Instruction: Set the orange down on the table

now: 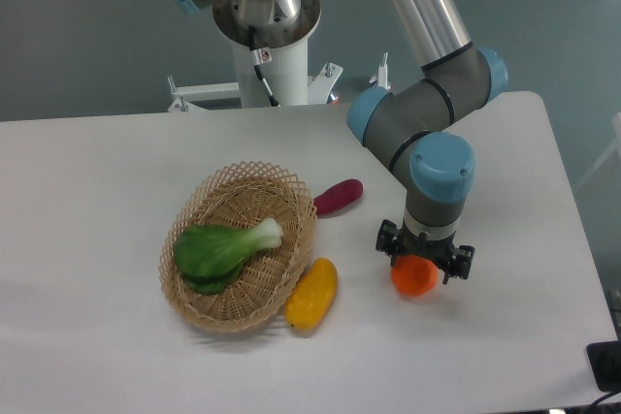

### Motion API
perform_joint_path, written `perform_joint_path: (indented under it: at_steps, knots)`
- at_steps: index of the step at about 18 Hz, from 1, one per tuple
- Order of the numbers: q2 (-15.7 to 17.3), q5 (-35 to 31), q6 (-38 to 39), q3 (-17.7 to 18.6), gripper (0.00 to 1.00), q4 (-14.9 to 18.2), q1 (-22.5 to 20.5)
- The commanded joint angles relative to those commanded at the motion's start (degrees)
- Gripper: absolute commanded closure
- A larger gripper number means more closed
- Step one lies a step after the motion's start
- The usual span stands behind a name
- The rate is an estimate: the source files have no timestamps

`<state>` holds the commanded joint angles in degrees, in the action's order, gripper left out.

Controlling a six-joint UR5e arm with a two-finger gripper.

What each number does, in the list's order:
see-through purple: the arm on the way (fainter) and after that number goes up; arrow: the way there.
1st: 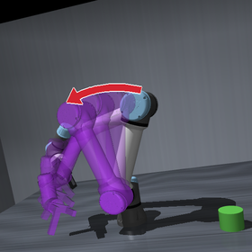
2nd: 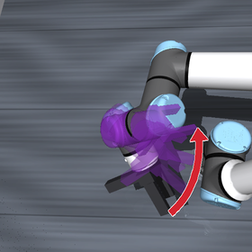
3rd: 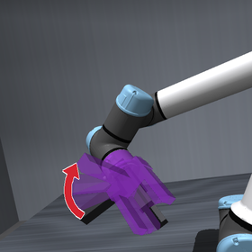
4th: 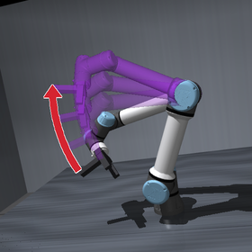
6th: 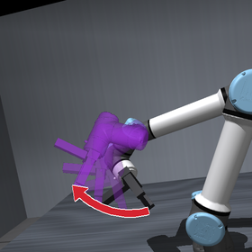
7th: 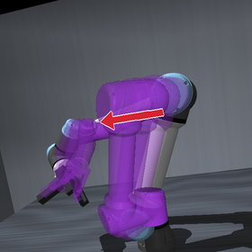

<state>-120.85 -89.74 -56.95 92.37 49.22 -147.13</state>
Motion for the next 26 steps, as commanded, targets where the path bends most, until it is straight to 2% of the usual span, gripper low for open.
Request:
perform_joint_path:
  at_steps: [3,4,9,10,12,16,17,21,26]
  knots:
    - [0.35,0.0,-0.53,-1.75,0.05,-0.09,0.0]
    - [0.44,0.0,-0.53,-2.98,0.0,0.0,0.0]
    - [2.72,0.26,-1.4,-6.24,0.0,1.05,-0.53]
    - [3.25,0.26,-2.1,-6.94,0.0,2.01,-0.7]
    - [3.52,0.18,-4.21,-9.13,0.0,6.04,-0.88]
    - [4.31,0.79,-8.86,-16.59,0.0,17.9,-2.72]
    - [4.4,1.75,-10.18,-17.66,0.0,19.24,-3.33]
    - [6.68,4.48,-15.2,-18.19,0.0,22.23,-6.06]
    - [7.3,4.57,-15.38,-18.11,0.0,22.76,-6.85]
